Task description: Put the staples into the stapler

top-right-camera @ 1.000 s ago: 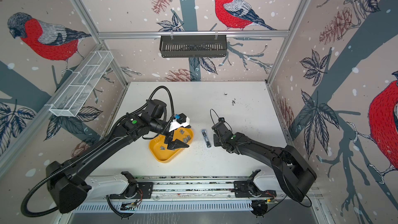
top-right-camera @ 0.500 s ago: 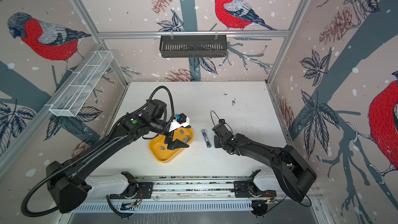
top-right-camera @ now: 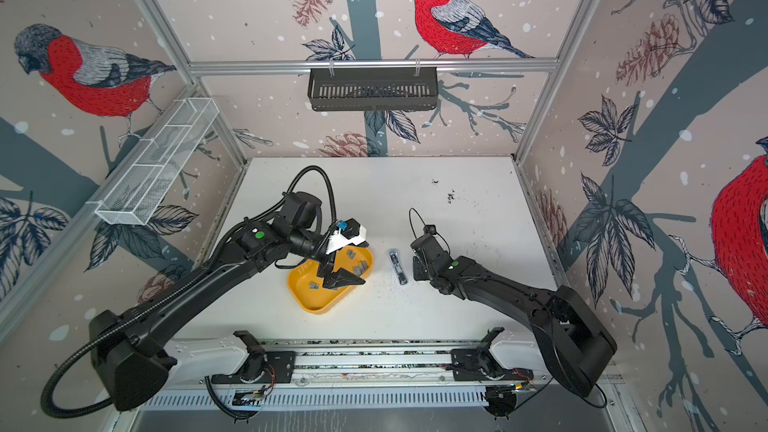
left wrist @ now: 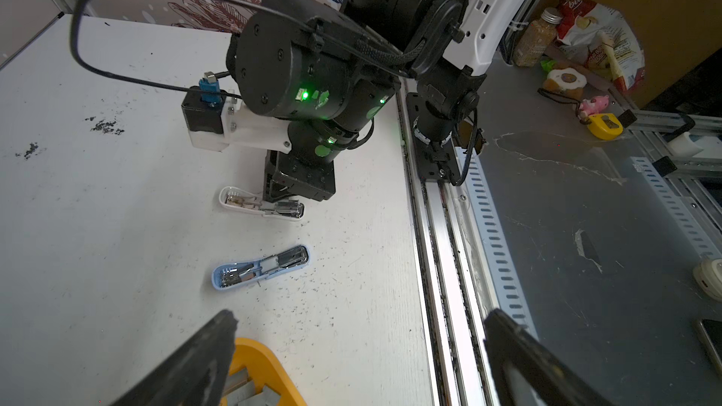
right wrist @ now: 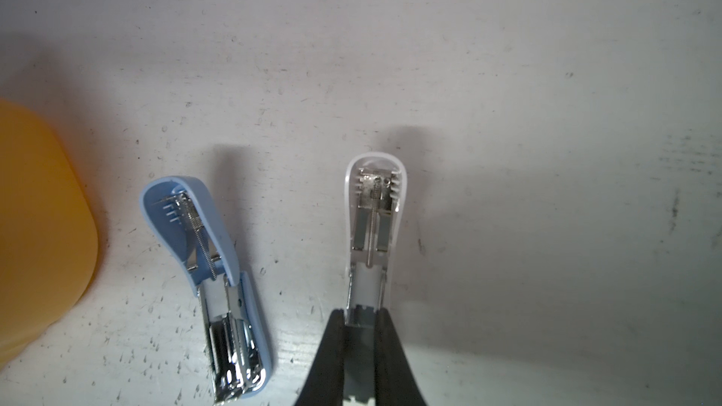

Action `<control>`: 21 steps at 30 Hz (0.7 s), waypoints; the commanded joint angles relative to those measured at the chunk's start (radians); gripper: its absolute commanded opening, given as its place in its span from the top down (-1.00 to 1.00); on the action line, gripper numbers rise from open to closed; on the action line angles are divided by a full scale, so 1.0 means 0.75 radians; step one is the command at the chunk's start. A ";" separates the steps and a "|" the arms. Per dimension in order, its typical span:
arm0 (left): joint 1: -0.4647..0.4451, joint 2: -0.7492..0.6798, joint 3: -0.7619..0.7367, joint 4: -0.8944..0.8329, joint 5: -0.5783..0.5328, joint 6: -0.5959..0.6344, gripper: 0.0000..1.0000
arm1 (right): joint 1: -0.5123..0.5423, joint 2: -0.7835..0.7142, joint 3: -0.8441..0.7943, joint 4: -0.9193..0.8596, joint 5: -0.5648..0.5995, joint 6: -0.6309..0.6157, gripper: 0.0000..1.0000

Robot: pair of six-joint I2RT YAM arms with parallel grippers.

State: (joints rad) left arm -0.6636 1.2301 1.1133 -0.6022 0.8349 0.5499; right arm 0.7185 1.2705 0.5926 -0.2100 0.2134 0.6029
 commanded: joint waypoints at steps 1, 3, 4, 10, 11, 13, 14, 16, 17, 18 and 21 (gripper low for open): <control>0.001 -0.002 0.011 0.012 0.029 0.013 -0.97 | 0.000 -0.004 0.002 0.003 -0.005 0.054 0.72; 0.002 -0.002 0.011 0.012 0.030 0.013 -0.97 | 0.001 -0.008 -0.008 0.018 -0.018 0.072 0.72; 0.000 -0.003 0.011 0.013 0.029 0.015 -0.97 | 0.001 -0.011 -0.014 0.028 -0.026 0.079 0.72; 0.001 -0.002 0.011 0.011 0.030 0.013 -0.97 | 0.001 -0.005 -0.030 0.051 -0.041 0.100 0.72; 0.003 -0.002 0.011 0.010 0.029 0.014 -0.97 | 0.001 -0.003 -0.031 0.052 -0.041 0.100 0.72; 0.001 -0.004 0.011 0.012 0.029 0.013 -0.97 | 0.001 -0.006 -0.029 0.053 -0.041 0.101 0.72; 0.001 -0.002 0.012 0.011 0.030 0.014 -0.97 | 0.001 -0.007 -0.029 0.052 -0.041 0.102 0.72; 0.003 -0.003 0.011 0.010 0.030 0.014 -0.97 | 0.001 -0.003 -0.028 0.053 -0.043 0.105 0.72; 0.001 -0.002 0.011 0.011 0.029 0.013 -0.97 | 0.001 -0.001 -0.027 0.053 -0.045 0.107 0.72; 0.000 -0.004 0.011 0.012 0.030 0.014 -0.97 | 0.001 0.003 -0.026 0.054 -0.044 0.109 0.72; 0.001 -0.004 0.011 0.011 0.030 0.014 -0.97 | 0.001 0.010 -0.025 0.055 -0.041 0.112 0.72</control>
State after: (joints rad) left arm -0.6636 1.2301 1.1133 -0.6022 0.8349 0.5499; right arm 0.7185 1.2747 0.5697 -0.1791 0.1833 0.6773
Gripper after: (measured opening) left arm 0.985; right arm 0.142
